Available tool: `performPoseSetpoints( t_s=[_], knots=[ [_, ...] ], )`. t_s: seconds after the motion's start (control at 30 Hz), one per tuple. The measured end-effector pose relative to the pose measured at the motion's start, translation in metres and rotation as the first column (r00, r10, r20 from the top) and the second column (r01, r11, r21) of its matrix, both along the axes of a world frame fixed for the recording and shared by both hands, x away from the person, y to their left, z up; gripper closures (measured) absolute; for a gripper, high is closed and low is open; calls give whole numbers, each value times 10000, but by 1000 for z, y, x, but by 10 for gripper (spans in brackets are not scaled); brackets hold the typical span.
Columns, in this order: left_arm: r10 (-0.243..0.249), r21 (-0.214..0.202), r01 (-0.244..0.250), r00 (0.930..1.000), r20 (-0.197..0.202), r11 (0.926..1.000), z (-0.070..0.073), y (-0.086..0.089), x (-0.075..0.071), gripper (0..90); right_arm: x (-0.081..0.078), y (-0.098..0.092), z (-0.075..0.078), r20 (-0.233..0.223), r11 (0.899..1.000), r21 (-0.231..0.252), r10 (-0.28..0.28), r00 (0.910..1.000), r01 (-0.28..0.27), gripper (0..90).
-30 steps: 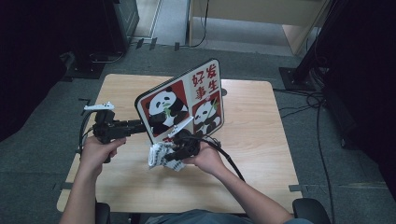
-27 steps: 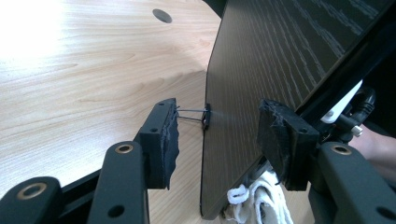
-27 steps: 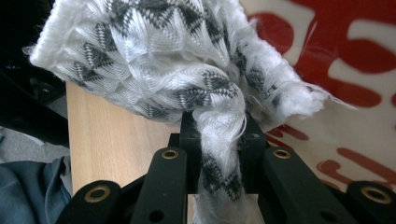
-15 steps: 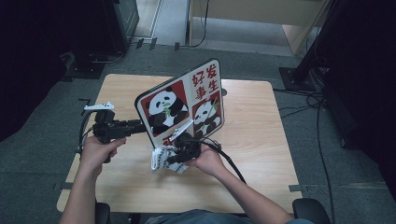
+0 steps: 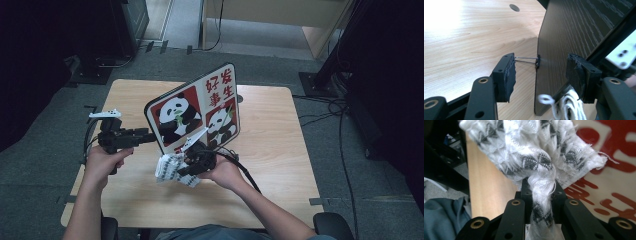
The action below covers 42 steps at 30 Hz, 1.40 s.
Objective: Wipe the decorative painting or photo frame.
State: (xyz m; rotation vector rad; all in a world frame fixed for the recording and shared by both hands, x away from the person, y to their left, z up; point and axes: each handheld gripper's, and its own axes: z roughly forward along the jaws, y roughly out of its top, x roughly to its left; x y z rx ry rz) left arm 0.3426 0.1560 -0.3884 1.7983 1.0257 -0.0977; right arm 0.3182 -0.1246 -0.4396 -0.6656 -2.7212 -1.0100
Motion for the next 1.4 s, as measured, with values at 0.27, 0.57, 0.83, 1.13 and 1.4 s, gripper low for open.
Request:
performPoseSetpoints(
  t_s=[0.27,0.57,0.83,1.13,1.4],
  knots=[
    [394,46,-394,9992,32,9992,3,13,-1,397,-9,11,17,101,9991,68,419,9991,-420,795],
    [644,94,-644,9979,53,9979,3,21,-7,394,-14,32,26,256,9947,30,1025,9944,-1026,795],
    [1027,114,-1028,9947,40,9946,2,33,-13,394,-13,46,43,409,9907,87,1352,9900,-1356,795],
    [1252,142,-1252,9921,-17,9920,1,41,-17,394,-6,51,75,903,9887,224,1456,9852,-1481,795],
    [1298,149,-1297,9915,-32,9914,0,43,-17,394,3,55,107,1315,9879,365,1451,9806,-1511,794]
  ],
)
